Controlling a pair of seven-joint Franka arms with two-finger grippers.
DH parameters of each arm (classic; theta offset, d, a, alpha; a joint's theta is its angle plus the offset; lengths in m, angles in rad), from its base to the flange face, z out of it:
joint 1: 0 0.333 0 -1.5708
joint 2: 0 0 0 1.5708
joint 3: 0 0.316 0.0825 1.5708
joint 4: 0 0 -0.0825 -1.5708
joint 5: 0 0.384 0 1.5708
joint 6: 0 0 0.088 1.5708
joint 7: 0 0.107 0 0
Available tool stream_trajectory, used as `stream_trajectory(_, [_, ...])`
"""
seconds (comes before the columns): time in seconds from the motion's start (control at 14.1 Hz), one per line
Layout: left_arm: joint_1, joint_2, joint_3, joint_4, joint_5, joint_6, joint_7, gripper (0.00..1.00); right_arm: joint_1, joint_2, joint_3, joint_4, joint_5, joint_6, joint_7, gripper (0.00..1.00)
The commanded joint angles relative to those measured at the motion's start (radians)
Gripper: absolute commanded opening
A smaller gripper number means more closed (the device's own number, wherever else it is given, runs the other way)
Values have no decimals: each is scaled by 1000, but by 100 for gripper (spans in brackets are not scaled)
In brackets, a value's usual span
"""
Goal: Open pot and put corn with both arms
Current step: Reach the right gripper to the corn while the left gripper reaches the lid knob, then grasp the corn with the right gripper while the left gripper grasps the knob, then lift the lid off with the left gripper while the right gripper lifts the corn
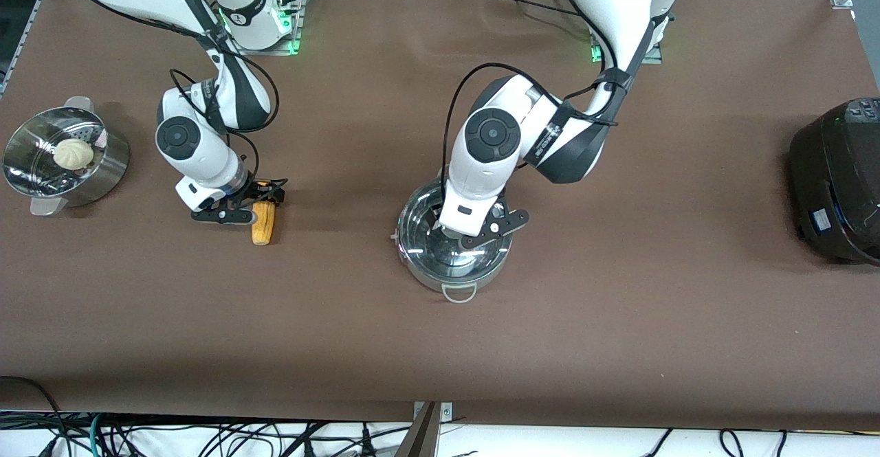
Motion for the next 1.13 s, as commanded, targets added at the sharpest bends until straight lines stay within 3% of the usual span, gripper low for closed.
stream_trajectory(0.0, [-14,26,12,49,28,-1,-27,100,-3,-7,0,-26,-24,36,22,76])
stream_trajectory(0.07, [-14,29,12,49,28,-1,-27,97,-3,-5,1,-26,-25,35,22,45])
stream_trajectory(0.14, [-14,32,12,49,28,-1,-26,88,-3,-5,0,-24,-27,35,25,33])
stream_trajectory(0.21, [-14,32,12,45,28,-1,-21,73,-4,-5,-2,-24,-28,33,19,19])
stream_trajectory(0.35, [-14,32,11,43,55,-1,-20,29,-4,-5,-2,-20,-30,30,8,4])
stream_trajectory(0.57, [-16,32,3,22,101,2,-17,2,-6,-34,-2,23,-28,-35,7,0])
stream_trajectory(0.85, [-16,17,2,19,95,14,-23,0,-3,-37,4,295,-31,-434,5,0])
stream_trajectory(1.06, [-1,-50,2,26,71,-42,-20,0,14,-31,7,464,-34,-663,5,0])
